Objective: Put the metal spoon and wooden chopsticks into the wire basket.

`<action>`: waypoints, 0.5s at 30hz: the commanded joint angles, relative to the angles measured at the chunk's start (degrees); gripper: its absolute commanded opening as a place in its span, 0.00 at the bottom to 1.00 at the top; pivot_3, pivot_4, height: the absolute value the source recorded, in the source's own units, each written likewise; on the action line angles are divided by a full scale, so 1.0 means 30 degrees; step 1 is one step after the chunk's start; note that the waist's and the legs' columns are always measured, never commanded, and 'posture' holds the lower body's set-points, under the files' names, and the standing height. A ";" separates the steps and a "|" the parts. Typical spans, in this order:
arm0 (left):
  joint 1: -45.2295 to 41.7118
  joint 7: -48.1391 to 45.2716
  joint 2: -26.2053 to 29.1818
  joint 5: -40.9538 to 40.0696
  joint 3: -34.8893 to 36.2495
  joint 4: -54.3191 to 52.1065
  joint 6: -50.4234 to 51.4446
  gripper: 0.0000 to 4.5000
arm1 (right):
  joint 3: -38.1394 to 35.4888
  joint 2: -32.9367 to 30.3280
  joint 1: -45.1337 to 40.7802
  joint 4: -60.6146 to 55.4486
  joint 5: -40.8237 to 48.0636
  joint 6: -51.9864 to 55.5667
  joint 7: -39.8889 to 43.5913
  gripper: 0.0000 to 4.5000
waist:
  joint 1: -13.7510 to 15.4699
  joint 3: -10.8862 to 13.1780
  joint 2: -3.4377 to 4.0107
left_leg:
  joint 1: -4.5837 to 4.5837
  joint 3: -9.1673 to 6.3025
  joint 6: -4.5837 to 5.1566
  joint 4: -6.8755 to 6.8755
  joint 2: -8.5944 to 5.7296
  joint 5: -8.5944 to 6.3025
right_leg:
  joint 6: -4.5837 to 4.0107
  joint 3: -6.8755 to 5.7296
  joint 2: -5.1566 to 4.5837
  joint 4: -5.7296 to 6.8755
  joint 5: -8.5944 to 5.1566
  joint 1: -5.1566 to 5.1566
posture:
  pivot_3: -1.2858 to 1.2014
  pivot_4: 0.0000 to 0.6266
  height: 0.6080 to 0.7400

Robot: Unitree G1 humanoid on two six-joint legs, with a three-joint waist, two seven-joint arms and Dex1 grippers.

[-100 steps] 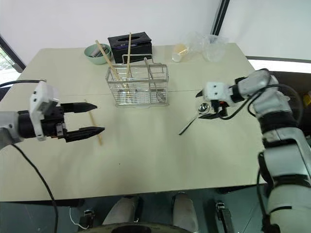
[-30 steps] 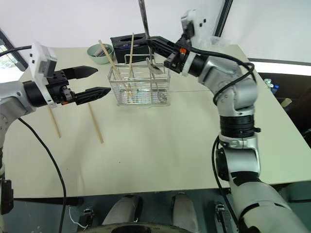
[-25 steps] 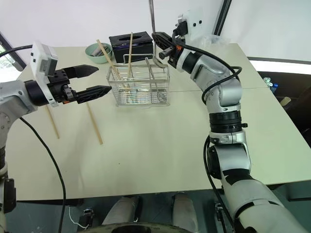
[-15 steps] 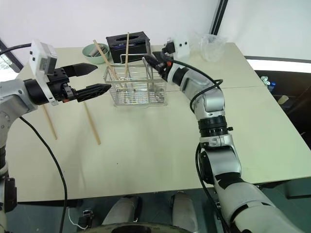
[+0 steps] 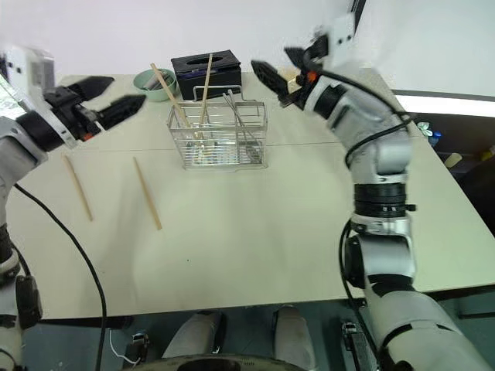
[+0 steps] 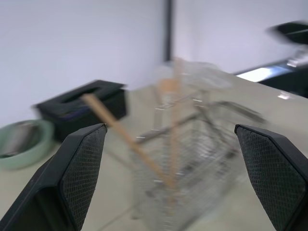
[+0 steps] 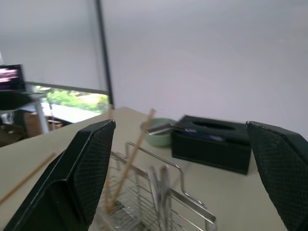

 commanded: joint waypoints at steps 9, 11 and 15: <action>-0.3514 1.0397 -0.1603 0.5666 0.2100 0.6565 0.5178 1.00 | -0.0592 -0.5033 0.7829 -0.9364 0.5628 0.4014 0.4127 0.99 | 0.0114 -0.0031 -0.0058 | 0.0061 -0.0010 0.0006 0.0021 0.0002 -0.0007 | 0.0042 -0.0009 -0.0020 -0.0040 -0.0009 0.0179 | 0.52 0.24 0.31; -0.3925 1.0755 -0.1839 0.6146 0.2433 0.8285 0.5261 1.00 | -0.0684 -0.5485 0.8795 -0.9926 0.5752 0.4113 0.4036 0.99 | 0.0141 -0.0041 -0.0078 | 0.0068 -0.0019 0.0003 0.0026 0.0005 -0.0005 | 0.0063 -0.0011 -0.0021 -0.0039 0.0003 0.0186 | 0.52 0.24 0.31; -0.4585 1.0279 -0.1666 0.6990 0.1862 1.1525 0.4740 1.00 | -0.1024 -0.6043 0.9948 -1.0462 0.5834 0.4058 0.3749 0.99 | 0.0144 -0.0050 -0.0093 | 0.0068 -0.0017 -0.0004 0.0028 0.0005 -0.0006 | 0.0068 -0.0013 -0.0026 -0.0042 0.0006 0.0182 | 0.52 0.24 0.31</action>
